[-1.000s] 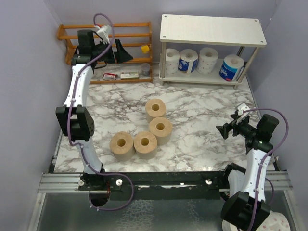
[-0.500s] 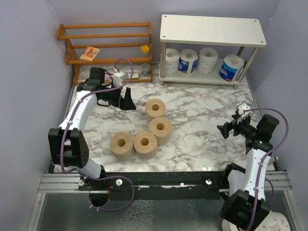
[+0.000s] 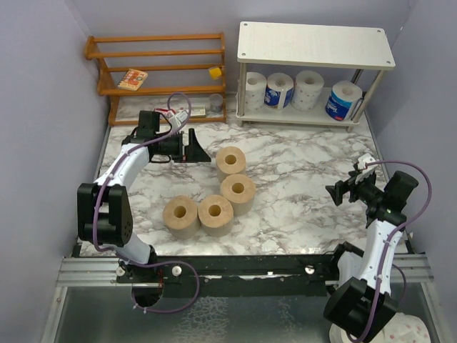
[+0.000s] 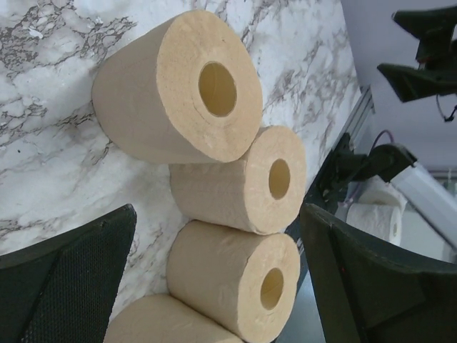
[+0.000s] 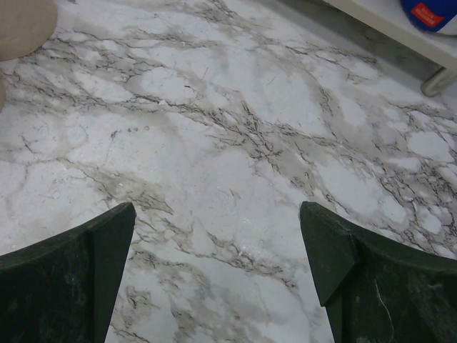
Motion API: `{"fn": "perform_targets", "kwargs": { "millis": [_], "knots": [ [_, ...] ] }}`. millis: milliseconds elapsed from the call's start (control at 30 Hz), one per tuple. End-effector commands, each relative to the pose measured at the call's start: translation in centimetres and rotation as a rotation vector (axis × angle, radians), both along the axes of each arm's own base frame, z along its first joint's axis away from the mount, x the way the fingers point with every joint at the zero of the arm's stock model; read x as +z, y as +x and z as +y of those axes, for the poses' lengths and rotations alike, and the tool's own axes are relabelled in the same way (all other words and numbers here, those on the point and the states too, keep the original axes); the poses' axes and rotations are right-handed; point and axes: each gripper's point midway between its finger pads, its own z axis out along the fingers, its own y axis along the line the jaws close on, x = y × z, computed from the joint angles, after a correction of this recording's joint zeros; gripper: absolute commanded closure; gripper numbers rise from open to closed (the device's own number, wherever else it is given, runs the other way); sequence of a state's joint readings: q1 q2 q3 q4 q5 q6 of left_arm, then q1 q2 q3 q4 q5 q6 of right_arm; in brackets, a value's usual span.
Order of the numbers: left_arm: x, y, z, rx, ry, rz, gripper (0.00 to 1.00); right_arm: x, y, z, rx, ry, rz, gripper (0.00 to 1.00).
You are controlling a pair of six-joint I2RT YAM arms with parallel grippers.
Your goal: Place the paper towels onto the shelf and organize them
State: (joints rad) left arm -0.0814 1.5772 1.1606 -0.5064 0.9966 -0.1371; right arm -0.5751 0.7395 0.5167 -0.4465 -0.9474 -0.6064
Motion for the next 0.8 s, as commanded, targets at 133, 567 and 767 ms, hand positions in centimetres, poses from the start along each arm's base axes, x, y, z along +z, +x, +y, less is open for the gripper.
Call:
{"fn": "perform_targets", "kwargs": {
  "millis": [133,567,767],
  "knots": [
    [1.0,3.8,-0.5,0.354,-0.022,0.157,0.01,0.1,0.2,-0.7,-0.027,-0.01,-0.011,0.0],
    [-3.2,1.4,-1.1,0.49,-0.129,0.426,0.1,0.1,0.2,-0.8,-0.034,-0.011,-0.014,0.0],
    [-3.5,1.9,-2.3,0.47,-0.112,0.458,0.18,0.2,0.2,-1.0,-0.038,-0.012,-0.016,0.0]
  ]
}}
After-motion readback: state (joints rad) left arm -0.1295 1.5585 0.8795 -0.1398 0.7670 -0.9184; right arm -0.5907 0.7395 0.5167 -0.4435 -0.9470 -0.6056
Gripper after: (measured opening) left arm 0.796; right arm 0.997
